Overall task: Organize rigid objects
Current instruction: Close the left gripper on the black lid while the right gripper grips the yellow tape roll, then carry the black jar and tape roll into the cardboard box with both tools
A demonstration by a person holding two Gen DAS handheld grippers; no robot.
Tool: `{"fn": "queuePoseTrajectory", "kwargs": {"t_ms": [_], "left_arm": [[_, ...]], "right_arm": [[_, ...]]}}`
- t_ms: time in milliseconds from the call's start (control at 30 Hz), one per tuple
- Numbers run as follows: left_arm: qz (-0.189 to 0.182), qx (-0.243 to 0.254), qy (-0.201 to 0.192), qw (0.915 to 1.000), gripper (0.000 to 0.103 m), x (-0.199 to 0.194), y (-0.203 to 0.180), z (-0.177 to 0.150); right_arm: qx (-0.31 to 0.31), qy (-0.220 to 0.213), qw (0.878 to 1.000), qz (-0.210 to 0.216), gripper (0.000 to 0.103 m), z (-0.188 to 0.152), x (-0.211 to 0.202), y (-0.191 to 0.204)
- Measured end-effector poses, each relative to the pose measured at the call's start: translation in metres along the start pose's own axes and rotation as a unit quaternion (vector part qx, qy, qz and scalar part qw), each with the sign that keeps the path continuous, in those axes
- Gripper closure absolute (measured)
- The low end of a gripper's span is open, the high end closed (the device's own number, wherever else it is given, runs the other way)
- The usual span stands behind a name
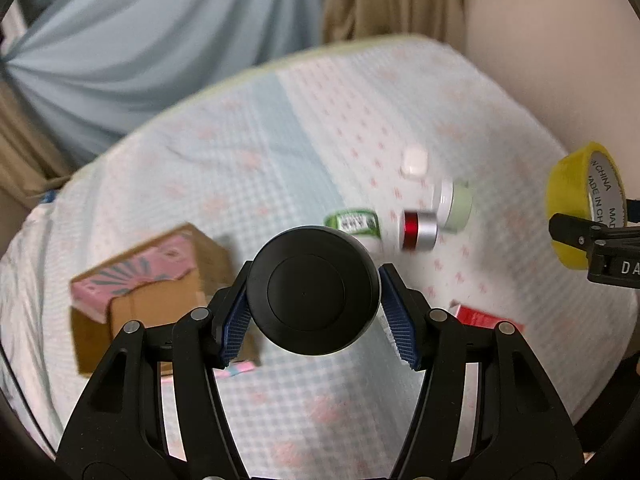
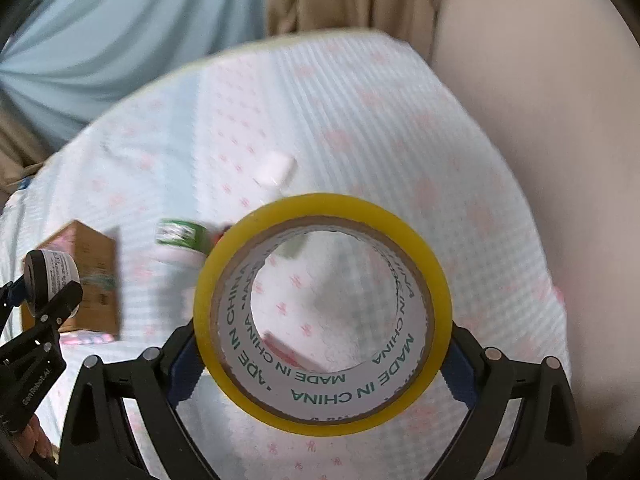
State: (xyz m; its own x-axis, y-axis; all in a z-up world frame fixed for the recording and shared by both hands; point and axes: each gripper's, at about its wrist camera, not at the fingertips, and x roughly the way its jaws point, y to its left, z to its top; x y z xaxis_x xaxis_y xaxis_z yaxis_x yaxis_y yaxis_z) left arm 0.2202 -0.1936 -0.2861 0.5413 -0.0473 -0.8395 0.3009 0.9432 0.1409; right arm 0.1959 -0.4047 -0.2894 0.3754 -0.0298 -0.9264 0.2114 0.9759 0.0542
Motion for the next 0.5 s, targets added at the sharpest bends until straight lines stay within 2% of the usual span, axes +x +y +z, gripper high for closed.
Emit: {"fn": "queuePoseTrajectory", "kwargs": {"t_ms": [167, 367, 500], "left_arm": [[0.016, -0.043, -0.02, 0.9987, 0.046, -0.064, 0.036, 0.006], [0.035, -0.083, -0.051, 0.9946, 0.046, -0.11, 0.091, 0.004], [0.044, -0.089, -0.069, 0.9927, 0.046, -0.132, 0.132, -0.006]], "right_arm": [[-0.033, -0.033, 0.998, 0.031, 0.007, 0.017, -0.053, 0.035], [-0.078, -0.059, 0.993, 0.065, 0.007, 0.029, -0.096, 0.09], [-0.098, -0.07, 0.989, 0.08, 0.007, 0.027, -0.113, 0.141]]}}
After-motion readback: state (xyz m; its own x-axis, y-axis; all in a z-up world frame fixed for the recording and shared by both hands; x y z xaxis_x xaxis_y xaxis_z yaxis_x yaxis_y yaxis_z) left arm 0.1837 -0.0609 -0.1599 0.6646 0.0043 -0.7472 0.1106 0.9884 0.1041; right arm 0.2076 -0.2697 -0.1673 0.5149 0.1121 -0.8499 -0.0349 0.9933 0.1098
